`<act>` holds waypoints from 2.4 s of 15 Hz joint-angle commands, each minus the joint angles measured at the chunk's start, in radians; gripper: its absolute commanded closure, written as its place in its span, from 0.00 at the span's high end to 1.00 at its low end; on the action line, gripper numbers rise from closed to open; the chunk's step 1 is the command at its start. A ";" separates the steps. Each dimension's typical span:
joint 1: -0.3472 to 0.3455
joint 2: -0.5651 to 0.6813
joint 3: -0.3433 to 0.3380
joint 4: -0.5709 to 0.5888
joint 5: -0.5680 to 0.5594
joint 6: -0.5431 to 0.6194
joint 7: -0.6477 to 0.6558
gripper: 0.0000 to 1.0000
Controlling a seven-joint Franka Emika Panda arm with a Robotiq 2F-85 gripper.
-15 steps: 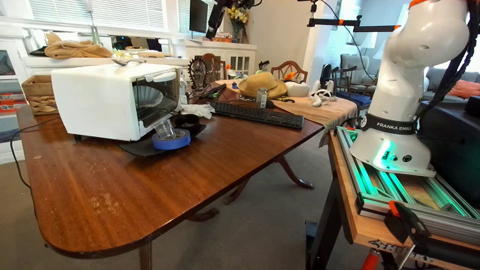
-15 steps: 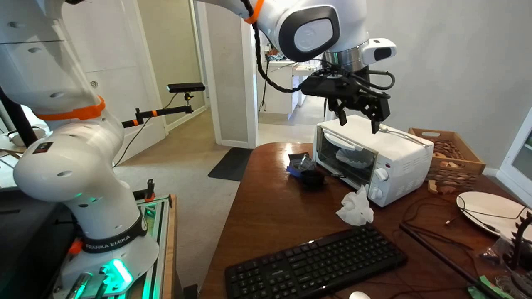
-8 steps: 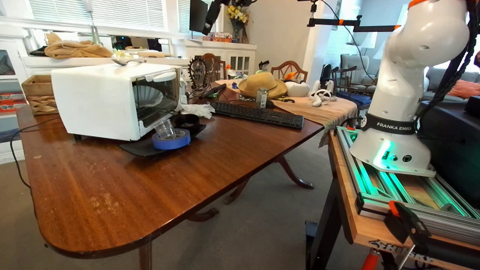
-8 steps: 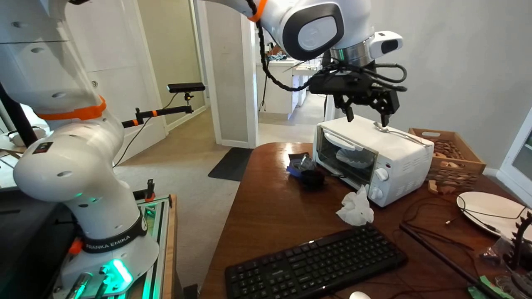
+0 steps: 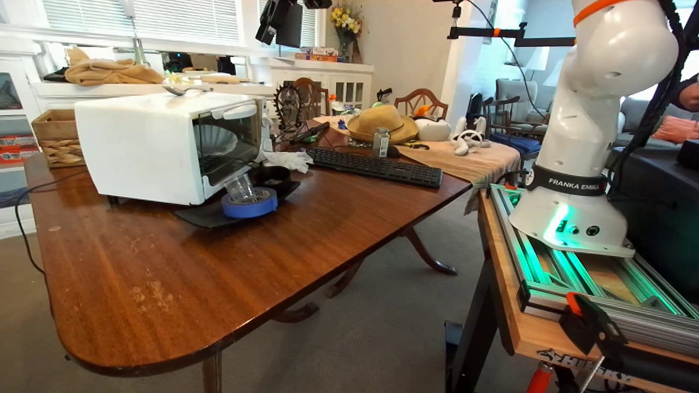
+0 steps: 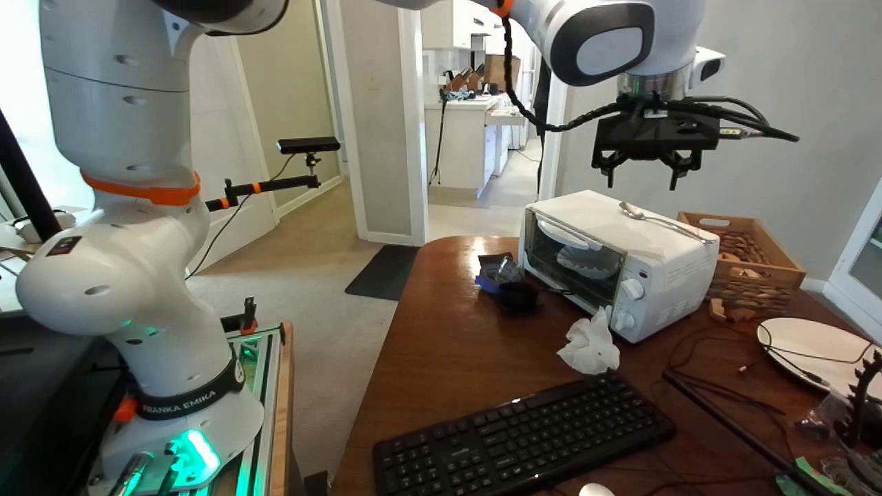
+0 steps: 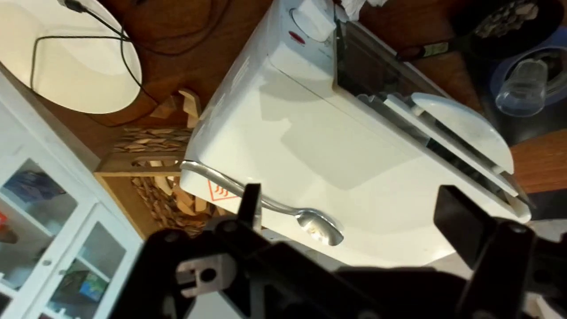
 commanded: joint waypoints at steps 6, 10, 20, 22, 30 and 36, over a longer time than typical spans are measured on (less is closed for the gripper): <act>-0.072 0.203 0.060 0.295 -0.070 -0.136 -0.124 1.00; -0.075 0.228 0.064 0.336 -0.077 -0.151 -0.125 1.00; -0.074 0.401 0.131 0.699 -0.169 -0.330 -0.435 1.00; -0.076 0.462 0.154 0.794 -0.161 -0.411 -0.516 1.00; -0.040 0.685 0.161 1.095 -0.194 -0.570 -0.682 1.00; -0.010 0.760 0.146 1.156 -0.194 -0.566 -0.689 0.98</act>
